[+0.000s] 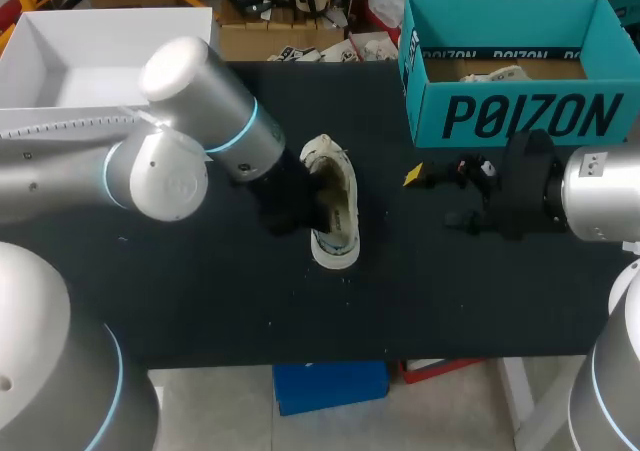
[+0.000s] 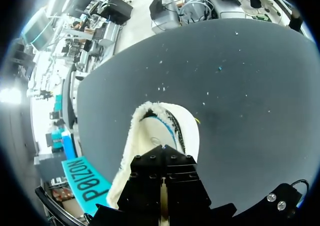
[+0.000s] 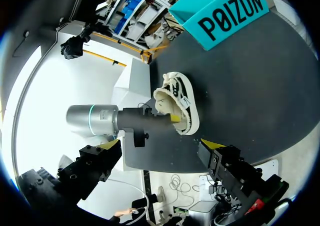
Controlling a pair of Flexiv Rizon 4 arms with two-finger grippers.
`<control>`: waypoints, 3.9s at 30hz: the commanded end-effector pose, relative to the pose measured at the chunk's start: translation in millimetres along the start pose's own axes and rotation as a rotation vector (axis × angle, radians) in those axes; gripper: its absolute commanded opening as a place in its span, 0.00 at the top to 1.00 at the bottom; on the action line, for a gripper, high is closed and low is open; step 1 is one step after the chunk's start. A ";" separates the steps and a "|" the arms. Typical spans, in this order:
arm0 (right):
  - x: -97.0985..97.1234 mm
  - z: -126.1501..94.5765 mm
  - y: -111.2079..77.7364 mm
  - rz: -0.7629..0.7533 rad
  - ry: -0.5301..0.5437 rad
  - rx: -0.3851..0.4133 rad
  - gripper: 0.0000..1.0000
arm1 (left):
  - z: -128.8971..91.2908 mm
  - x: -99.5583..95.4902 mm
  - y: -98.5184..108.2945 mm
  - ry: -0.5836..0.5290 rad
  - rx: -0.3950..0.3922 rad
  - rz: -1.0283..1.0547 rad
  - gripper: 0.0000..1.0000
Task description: Take the shoe out of the shoebox, open the shoe tongue, remove and reinsert the insole, then place the shoe into the shoebox
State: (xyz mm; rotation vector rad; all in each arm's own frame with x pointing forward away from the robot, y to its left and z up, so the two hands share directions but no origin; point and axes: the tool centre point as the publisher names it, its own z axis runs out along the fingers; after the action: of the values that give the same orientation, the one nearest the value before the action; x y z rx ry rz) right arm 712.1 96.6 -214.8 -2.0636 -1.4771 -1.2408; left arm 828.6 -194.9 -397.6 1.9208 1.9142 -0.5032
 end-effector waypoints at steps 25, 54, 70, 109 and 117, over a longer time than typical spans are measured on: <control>0.4 0.0 -0.3 0.001 -0.001 0.000 0.00 | -18.7 -16.1 -0.4 -0.055 0.066 -0.050 1.00; 0.4 0.0 -0.3 0.001 -0.001 0.000 0.00 | -95.4 -37.0 87.7 -0.463 -0.099 -0.406 1.00; 0.4 0.0 -0.3 0.001 -0.001 0.000 0.00 | -54.5 -46.7 99.1 -0.386 -0.107 -0.419 1.00; 0.4 0.0 -0.3 0.001 -0.001 0.000 0.00 | -140.6 15.6 35.5 -0.359 -0.104 -0.467 0.00; 0.4 0.0 -0.3 0.001 -0.001 0.000 0.00 | -149.2 22.1 29.9 -0.343 -0.121 -0.462 0.00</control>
State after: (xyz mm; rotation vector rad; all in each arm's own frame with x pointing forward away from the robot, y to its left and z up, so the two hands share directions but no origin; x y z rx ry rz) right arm 712.1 96.6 -214.8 -2.0637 -1.4771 -1.2407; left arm 862.5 -110.4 -287.6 1.2134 2.0885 -0.7730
